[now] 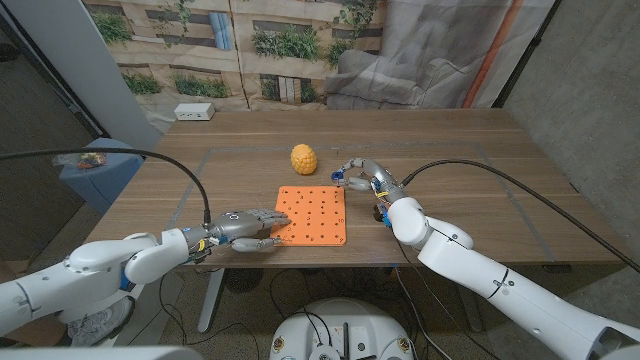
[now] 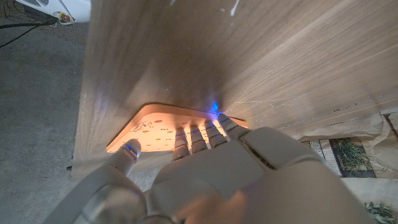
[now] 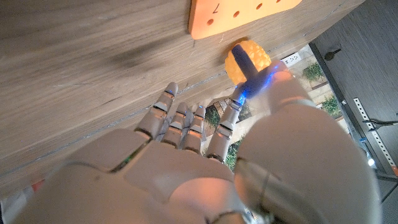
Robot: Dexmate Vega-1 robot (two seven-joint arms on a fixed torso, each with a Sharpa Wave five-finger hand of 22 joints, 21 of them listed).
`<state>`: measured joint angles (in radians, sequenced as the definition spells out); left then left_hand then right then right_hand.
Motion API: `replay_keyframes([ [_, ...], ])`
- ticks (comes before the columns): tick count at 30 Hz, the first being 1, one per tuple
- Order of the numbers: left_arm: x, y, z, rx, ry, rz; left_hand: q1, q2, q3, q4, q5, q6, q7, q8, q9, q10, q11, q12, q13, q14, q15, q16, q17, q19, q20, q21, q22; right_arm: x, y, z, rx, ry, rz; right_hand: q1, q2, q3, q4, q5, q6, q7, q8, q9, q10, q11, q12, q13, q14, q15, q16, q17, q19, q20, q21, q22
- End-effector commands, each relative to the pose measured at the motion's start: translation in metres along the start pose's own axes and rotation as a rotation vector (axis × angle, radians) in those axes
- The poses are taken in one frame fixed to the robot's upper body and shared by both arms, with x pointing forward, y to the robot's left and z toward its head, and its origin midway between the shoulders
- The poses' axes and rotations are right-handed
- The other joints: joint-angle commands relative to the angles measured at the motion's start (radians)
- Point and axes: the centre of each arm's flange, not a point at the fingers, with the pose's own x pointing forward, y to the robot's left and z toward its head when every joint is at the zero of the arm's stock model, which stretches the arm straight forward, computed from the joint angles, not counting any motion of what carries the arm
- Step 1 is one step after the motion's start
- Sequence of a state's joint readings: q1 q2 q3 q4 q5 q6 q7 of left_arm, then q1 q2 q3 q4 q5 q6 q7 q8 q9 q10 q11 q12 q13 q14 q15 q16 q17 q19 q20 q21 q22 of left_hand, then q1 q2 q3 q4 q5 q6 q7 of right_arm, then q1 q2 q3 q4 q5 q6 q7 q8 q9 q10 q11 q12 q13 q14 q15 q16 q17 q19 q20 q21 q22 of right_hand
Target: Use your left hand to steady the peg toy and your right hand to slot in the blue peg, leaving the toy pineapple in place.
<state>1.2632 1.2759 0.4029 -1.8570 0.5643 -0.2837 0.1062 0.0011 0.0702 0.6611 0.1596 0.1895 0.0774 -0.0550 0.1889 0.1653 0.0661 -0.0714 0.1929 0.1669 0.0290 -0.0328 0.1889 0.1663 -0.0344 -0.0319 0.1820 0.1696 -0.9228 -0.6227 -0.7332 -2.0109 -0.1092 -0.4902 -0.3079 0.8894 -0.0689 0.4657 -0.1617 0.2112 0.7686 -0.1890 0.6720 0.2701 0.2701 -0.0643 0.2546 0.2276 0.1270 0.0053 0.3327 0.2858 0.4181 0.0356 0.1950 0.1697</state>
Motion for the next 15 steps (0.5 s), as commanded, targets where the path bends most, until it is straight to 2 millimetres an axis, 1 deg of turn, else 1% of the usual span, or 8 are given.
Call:
replay_keyframes([
  [1,0.005,0.006,-0.004,0.023,-0.005,-0.015,0.007,0.081,0.002,-0.004,0.003,0.02,0.004,0.007,0.005,0.022,-0.002,0.009,0.004,0.028,-0.071,0.007,0.003,-0.008,-0.147,0.007,0.003,0.005,0.008,-0.006,-0.023,0.009,0.038,0.002,0.014,-0.005,-0.002,0.006,0.13,-0.032,0.052,0.024,0.008,0.003,-0.004,-0.001,-0.003,-0.003,0.001,0.005,-0.004,-0.001,-0.003,0.004],
  [15,0.006,0.01,-0.007,0.035,0.002,-0.035,0.008,0.08,0.002,-0.006,0.003,0.027,0.007,0.003,0.005,0.034,-0.001,0.006,0.004,0.044,-0.07,0.004,0.002,-0.007,-0.145,0.009,0.003,0.006,0.019,-0.007,-0.028,0.002,0.059,0.002,0.016,-0.007,-0.002,0.008,0.129,-0.033,0.051,0.023,0.0,0.002,-0.011,-0.001,-0.014,0.001,-0.003,0.008,-0.014,0.0,-0.005,0.004],
])
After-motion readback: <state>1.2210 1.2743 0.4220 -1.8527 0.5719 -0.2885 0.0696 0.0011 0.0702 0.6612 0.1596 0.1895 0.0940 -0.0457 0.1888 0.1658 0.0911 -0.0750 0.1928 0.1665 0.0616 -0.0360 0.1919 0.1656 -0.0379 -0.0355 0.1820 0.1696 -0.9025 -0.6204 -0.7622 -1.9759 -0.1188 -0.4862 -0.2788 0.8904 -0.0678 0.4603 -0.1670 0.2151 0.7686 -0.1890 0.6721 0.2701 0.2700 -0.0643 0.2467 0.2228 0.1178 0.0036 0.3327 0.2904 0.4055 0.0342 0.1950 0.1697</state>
